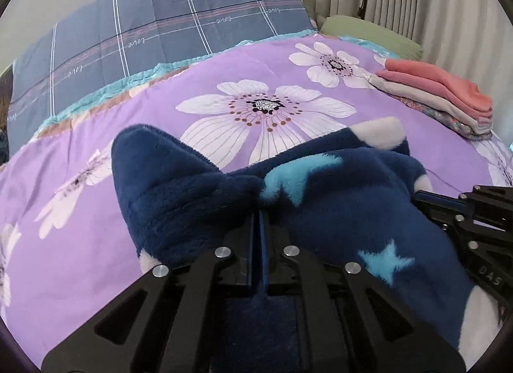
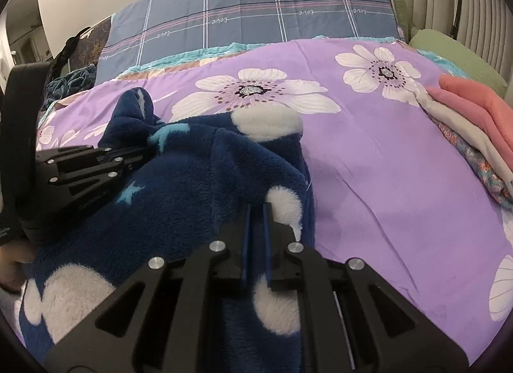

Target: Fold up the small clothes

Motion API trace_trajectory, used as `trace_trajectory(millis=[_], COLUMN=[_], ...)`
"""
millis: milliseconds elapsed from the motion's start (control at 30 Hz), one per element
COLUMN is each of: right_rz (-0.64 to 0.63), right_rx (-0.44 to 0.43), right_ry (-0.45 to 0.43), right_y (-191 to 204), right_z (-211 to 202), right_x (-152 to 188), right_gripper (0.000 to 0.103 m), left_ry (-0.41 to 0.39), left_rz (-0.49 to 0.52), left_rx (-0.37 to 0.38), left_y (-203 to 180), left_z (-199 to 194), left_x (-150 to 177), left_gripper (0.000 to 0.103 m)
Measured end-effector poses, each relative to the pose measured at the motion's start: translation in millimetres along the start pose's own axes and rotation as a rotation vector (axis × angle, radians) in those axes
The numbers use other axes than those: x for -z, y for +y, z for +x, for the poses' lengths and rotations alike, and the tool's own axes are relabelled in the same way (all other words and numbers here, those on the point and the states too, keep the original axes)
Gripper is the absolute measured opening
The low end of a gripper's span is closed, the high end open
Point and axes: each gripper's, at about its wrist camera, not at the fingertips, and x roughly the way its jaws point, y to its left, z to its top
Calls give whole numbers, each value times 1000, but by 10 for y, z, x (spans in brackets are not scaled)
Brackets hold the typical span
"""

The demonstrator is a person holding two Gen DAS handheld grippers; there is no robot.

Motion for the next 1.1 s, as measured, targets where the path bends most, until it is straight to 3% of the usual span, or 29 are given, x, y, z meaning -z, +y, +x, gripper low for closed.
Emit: trace_trajectory(millis=[67,100,167,233,267,333,400,433,533,567,600,633,700,800,867,967,1033,1100], right_rz=[-20,-32,-48,-49,-47,-45,-53,-65,-73,-34,41,133,230,470,587,713,712,682], right_rx=[20,38,56,55,52,51,52,62,64,50,44,22,-67,-190,-265,-457,-485,-450], right_ry=[-6,-13,-22,-22,-22,-22,-21,-22,-26,-30,-42,-79,-85,4,68,168,188,169], right_y=[31,53,80,77,73,75,96,115,126,75,-24,-173,-375,-706,-775,-685,-585,-478], right_z=[-16,-32,-52,-55,-55,-58,-59,-66,-286,-417,-610,-848,-1132,-1403,-1434,-1350,-1276,-1203], right_x=[5,15,28,34,33,36,33,31,12,20,65,169,395,980,1310,1726,1765,1695], right_gripper=[6,6,6,6,6,6,6,7,12,18,54,83,83,83,83,83,87,91], left_ry=[-13,-22,-85,-150,-160,-128,-81,-100,-74,-68,-67,-66,-70,-83,-78,-71,-70,-69], left_rz=[-25,-49,-86,-44,-5,99,153,163,89,101,109,106,97,110,123,124,120,114], left_rx=[25,45,156,264,280,255,174,152,195,193,189,189,184,156,140,138,143,143], left_y=[25,25,-30,-179,-260,-469,-613,-644,-552,-549,-547,-534,-514,-574,-615,-621,-605,-598], left_z=[-222,-322,-686,-1066,-1180,-1241,-1039,-967,-954,-961,-965,-979,-967,-981,-972,-995,-1019,-1022], left_x=[-26,-19,81,261,354,614,855,954,908,909,919,932,919,940,917,921,935,929], left_gripper=[7,13,23,34,37,43,44,44,43,43,44,44,44,43,43,43,43,43])
